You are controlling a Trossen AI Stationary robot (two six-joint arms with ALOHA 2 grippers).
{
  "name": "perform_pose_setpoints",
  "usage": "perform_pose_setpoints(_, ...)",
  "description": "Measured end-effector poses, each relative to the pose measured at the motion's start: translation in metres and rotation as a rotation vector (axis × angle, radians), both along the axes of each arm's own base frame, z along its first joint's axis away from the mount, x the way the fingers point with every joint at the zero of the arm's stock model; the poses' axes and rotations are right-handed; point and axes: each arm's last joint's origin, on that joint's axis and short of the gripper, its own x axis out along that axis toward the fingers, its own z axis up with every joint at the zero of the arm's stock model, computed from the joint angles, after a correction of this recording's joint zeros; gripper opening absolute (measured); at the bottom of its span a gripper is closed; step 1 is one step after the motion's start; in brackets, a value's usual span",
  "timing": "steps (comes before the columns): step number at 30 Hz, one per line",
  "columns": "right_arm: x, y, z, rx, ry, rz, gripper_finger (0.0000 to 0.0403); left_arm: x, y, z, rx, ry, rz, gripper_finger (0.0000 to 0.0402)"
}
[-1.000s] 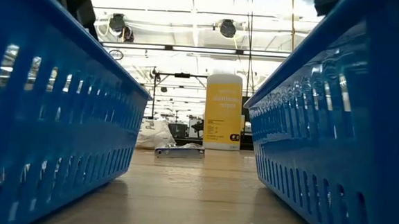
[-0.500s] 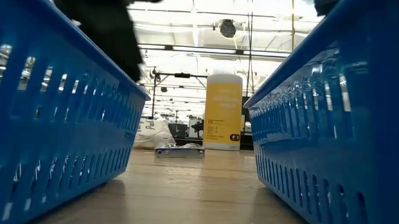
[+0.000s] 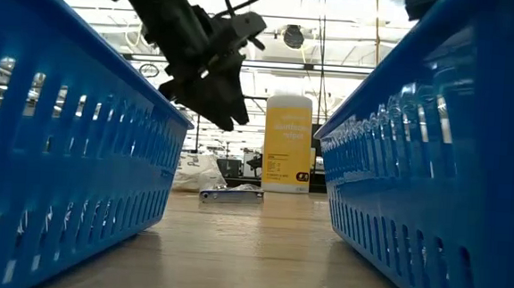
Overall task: Pick & Place Travel size toiletries
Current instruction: Put the silver nail cutter into the blue basket
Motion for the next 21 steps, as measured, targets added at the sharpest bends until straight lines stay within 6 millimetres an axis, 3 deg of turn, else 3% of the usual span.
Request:
perform_pose_setpoints(5, 0.0, 0.0, 0.0, 0.0, 0.0, 0.0, 0.0004, 0.0, 0.017, -0.002, -0.031, 0.016, 0.074, 0.012)
perform_pose_setpoints(10, 0.0, 0.0, 0.0, 0.0, -0.001, 0.0, 0.0004, -0.004, 0.023, -0.008, -0.023, 0.09, 0.1, 0.0125)
perform_pose_setpoints(21, 0.001, 0.0, -0.001, -0.002, 0.007, 0.0, 0.0004, 0.004, 0.029, -0.052, -0.102, 0.209, 0.205, 0.0232)
